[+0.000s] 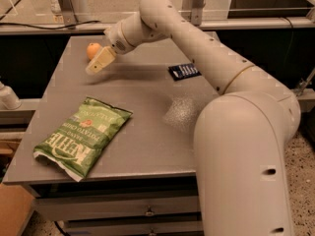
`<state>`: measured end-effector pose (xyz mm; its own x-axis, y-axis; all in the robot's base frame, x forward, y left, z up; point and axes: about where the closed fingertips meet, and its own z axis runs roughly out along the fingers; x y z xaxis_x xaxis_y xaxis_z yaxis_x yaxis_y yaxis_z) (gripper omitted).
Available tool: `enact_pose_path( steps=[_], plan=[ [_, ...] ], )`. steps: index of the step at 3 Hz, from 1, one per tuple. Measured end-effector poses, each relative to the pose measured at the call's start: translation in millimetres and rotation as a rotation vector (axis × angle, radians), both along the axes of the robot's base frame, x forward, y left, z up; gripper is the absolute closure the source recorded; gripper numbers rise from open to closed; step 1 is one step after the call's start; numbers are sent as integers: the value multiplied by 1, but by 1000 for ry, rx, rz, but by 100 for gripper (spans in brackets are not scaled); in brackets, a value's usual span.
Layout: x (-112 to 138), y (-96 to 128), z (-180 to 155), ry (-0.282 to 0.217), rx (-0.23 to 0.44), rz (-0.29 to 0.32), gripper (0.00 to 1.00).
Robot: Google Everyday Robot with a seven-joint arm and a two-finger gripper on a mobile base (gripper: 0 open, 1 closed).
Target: Pick orange
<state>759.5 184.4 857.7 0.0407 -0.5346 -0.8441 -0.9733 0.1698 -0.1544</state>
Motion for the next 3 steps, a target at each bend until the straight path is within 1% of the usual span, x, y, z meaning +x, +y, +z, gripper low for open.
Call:
enact_pose_path(
  steps=[1,2,3],
  plan=[
    [17,-1,-6,29,-4,-55,0],
    [24,0,-10,56,2,-85,16],
    [26,-4,-8,75,16,-108,41]
  ],
)
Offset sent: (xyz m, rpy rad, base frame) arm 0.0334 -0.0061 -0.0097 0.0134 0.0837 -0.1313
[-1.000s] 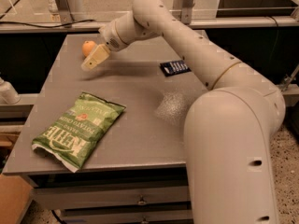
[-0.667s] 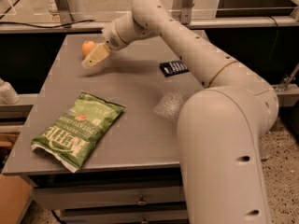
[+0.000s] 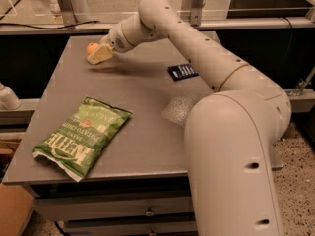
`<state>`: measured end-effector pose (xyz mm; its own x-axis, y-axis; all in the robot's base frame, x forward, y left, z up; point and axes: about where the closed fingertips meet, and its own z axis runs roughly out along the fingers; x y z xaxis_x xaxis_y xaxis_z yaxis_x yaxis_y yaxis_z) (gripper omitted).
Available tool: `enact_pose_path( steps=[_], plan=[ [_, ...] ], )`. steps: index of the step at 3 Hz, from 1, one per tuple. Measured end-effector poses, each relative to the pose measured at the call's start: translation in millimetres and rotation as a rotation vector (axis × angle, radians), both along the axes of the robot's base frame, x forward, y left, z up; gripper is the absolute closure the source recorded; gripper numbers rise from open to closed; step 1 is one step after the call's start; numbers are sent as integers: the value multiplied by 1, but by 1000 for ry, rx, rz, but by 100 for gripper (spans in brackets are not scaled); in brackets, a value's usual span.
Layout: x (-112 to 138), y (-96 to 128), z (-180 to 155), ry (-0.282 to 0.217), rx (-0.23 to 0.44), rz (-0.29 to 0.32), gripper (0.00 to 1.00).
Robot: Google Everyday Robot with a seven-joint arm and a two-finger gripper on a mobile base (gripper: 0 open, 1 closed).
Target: Pick orange
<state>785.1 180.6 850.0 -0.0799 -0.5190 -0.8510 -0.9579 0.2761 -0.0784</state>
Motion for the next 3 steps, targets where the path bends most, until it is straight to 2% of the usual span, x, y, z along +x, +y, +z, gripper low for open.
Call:
enact_pose_path(
  steps=[2,3],
  plan=[
    [-8,-9,11,25,36,-31,87],
    [-12,-22,19,25,47,-52,100]
  ],
)
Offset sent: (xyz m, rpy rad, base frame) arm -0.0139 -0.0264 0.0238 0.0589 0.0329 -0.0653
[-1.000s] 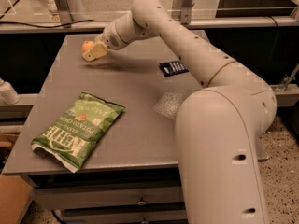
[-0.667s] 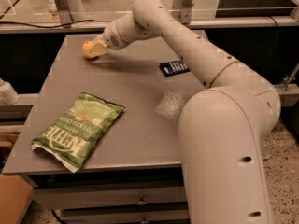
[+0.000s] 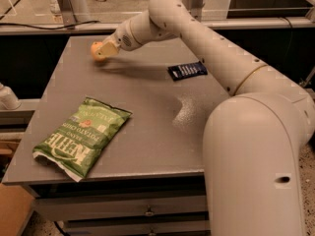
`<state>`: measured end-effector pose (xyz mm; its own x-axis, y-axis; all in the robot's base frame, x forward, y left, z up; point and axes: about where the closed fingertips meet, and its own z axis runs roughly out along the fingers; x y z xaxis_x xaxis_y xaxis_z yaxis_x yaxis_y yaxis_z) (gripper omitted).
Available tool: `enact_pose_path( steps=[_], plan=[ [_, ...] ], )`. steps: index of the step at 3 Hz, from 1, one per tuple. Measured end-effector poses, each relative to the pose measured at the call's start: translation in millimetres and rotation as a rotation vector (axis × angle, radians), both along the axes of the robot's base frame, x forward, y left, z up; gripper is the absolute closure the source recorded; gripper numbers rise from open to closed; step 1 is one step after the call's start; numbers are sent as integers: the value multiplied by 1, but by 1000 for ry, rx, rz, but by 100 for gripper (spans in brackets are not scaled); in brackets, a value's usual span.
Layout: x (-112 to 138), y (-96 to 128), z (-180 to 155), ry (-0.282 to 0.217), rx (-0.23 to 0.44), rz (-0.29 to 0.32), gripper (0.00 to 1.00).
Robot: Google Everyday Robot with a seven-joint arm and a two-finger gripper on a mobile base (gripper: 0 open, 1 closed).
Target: Pick orange
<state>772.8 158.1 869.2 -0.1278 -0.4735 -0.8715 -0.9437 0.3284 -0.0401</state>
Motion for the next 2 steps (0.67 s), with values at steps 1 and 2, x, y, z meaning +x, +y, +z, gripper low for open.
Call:
enact_pose_path(
  steps=[1,2],
  plan=[
    [-6,-22,14,-5,16,-13,100],
    [-19,-53,28,-16,7,-5,100]
  ],
)
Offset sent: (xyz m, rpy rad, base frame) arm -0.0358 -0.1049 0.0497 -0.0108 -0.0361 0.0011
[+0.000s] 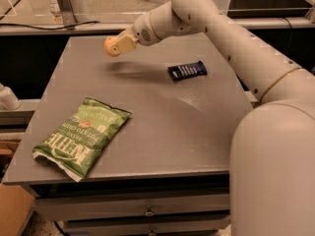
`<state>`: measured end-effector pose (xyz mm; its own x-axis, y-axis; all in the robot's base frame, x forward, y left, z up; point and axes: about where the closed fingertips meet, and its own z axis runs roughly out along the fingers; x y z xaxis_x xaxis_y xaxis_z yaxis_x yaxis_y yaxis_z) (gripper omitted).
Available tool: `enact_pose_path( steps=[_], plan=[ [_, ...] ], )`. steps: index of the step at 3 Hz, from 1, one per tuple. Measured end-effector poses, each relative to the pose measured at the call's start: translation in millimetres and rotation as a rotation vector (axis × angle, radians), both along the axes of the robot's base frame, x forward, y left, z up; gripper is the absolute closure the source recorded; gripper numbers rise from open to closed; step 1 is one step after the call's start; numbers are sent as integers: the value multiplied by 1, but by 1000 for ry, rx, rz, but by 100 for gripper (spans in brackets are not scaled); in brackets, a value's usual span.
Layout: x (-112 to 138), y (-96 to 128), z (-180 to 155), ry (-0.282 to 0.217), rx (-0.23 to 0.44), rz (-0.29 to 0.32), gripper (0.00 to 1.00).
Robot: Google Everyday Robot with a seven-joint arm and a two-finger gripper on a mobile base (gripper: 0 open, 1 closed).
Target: Pick orange
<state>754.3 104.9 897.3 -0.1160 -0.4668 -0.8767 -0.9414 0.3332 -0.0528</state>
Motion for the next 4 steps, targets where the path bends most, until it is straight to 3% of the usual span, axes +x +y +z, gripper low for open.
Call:
enact_pose_path(
  steps=[2,3,4],
  plan=[
    [-35,-65,12,10,-18,36,100],
    [-50,-73,23,16,24,95,100],
    [-50,-73,23,17,25,96,100]
  ],
)
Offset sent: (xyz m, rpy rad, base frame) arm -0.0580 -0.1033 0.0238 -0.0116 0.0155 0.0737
